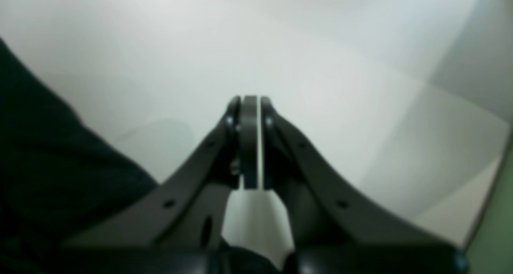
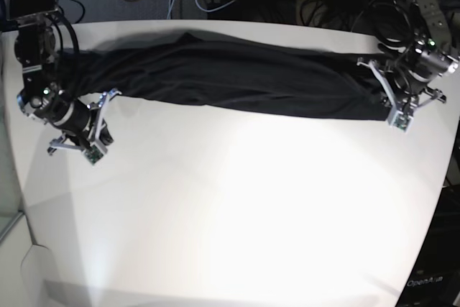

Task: Fold the T-shirt properly
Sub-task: 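Grasp the strip's other end with the right gripper and pull it taut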

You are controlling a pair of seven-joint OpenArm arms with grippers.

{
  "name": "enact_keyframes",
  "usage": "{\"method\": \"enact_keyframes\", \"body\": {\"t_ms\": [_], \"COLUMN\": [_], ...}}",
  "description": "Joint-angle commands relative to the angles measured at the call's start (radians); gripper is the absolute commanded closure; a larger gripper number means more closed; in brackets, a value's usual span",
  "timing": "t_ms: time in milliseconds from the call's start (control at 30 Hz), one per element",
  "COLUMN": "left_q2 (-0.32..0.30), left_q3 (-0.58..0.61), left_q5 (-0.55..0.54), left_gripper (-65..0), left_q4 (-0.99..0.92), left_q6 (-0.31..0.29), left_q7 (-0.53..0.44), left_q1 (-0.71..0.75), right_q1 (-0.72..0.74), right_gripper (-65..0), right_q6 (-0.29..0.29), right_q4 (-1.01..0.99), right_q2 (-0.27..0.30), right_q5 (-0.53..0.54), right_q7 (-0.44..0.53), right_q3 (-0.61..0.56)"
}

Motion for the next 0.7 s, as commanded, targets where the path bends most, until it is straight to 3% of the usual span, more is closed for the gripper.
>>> {"method": "enact_keyframes", "body": {"t_ms": [0,100,200,400,500,667], "left_q2": [-0.015,-0.017,-0.017,-0.011,-0.006,-0.008], "left_q3": [-0.005,-0.005,-0.003,0.005,0.005,0.034], "left_q5": [-0.005,-0.005,-0.004,0.055,0.104,0.114], "left_gripper": [-1.2,-1.2,-1.2,-1.2,-1.2,-1.2], "left_q4": [-0.008,-0.065,-0.087,-0.107,-0.120,-0.122], "left_q6": [0.005,0.005,0.005,0.005,0.005,0.005], "left_q7": [-0.016,-0.020,-0.025,-0.025,-0.025,-0.025], "left_q1": [-0.007,-0.009,-0.012,-0.041,-0.056,-0.056], "right_q1": [0.002,-0.043,-0.081,-0.168,-0.193,-0.211], "right_gripper": [-0.6,-0.6,-0.6,-0.6,-0.6,-0.6], "right_q6": [-0.005,-0.005,-0.006,-0.005,0.001,0.123], "right_q4": [0.018,0.018,0.020,0.118,0.179,0.261], "right_q2": [0.016,0.022,-0.008,-0.125,-0.177,-0.223], "right_q5": [0.009,-0.020,-0.138,-0.413,-0.454,-0.454], "right_q7": [0.032,0.064,0.106,0.164,0.192,0.184], "right_q3": [0.008,0.009,0.011,0.052,0.108,0.207]}}
